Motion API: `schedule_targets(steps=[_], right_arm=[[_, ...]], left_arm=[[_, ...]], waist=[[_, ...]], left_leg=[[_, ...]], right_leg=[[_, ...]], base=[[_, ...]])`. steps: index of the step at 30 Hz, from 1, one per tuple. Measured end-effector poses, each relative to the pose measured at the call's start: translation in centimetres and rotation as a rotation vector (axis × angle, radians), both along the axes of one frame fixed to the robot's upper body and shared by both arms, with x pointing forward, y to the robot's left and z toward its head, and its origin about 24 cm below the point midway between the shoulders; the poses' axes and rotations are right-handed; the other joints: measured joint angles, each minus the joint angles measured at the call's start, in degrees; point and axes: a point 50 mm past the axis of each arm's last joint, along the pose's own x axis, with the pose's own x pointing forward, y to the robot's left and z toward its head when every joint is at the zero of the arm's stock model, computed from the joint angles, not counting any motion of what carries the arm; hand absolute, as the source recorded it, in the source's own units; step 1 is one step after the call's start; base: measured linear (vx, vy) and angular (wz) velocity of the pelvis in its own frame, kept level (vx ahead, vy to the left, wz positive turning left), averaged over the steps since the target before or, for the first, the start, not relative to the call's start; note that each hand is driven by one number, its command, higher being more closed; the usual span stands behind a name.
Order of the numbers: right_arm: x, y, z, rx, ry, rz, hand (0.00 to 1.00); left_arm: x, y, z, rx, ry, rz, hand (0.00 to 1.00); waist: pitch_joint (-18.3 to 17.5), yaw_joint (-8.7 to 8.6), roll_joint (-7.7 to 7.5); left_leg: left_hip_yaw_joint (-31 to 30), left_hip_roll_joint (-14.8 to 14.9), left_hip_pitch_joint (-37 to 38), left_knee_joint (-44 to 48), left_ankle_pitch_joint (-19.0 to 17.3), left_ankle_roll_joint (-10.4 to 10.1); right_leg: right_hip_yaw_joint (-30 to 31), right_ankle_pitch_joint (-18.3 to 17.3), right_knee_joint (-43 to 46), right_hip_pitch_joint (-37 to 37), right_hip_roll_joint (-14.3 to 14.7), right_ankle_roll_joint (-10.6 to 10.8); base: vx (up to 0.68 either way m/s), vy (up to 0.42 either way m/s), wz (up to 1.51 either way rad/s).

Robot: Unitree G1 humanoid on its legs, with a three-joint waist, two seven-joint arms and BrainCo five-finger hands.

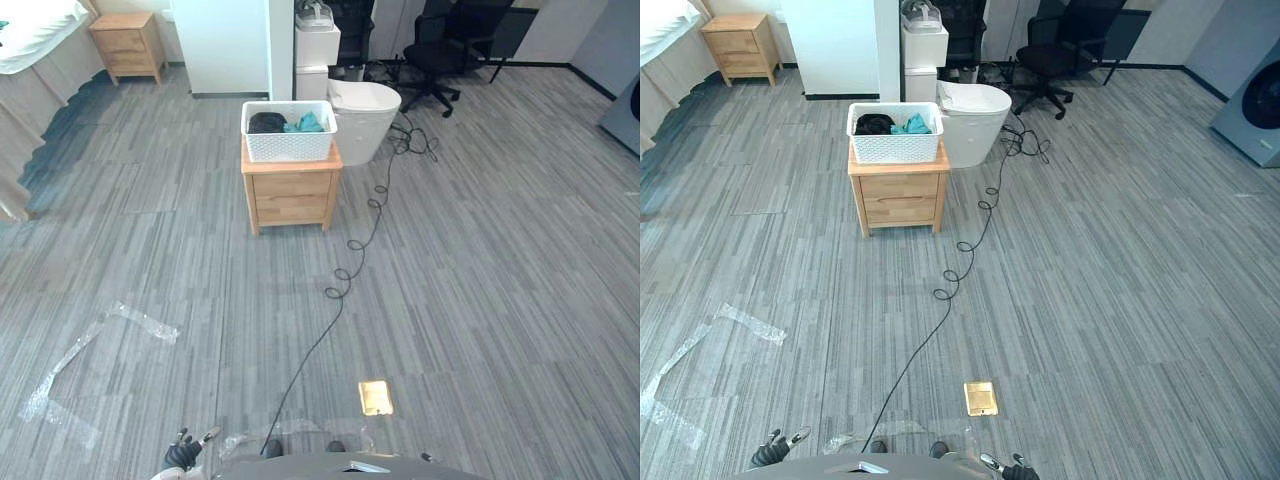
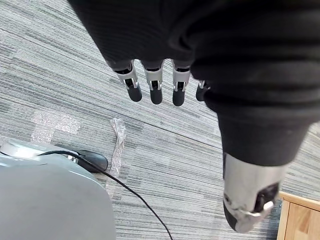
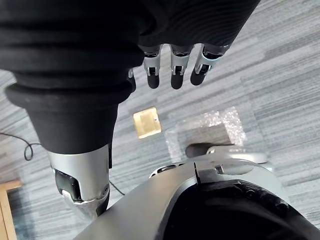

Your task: Pick up the laundry basket with both hands and put the clothes into the washing machine.

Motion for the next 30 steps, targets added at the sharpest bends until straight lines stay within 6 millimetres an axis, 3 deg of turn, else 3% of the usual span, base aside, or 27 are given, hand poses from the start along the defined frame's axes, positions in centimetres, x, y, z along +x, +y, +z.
schedule_targets(steps=[10, 30], right_arm=[[-0.17, -0.02, -0.05, 0.003, 0.003, -0.026, 0.0], [-0.18, 0.01, -0.05, 0.005, 0.003, -0.028, 0.0]], left_arm=[[-0.01, 0.02, 0.0, 0.0, 0.0, 0.001, 0.0], [0.0, 0.03, 0.0, 0.0, -0.001, 0.005, 0.0]], waist=[[-0.01, -0.2, -0.01], [-0.04, -0.13, -0.03]], left_leg=[[2.88, 0.2, 0.91, 0.02, -0.06, -0.13], [3.15, 0.39, -0.38, -0.01, -0.12, -0.23]], right_leg=[[1.55, 0.5, -0.79, 0.33, 0.23, -0.41], [1.66, 0.91, -0.87, -0.58, 0.41, -0.26]], base=[[0.01, 0.001, -0.08], [-0.04, -0.001, -0.01]])
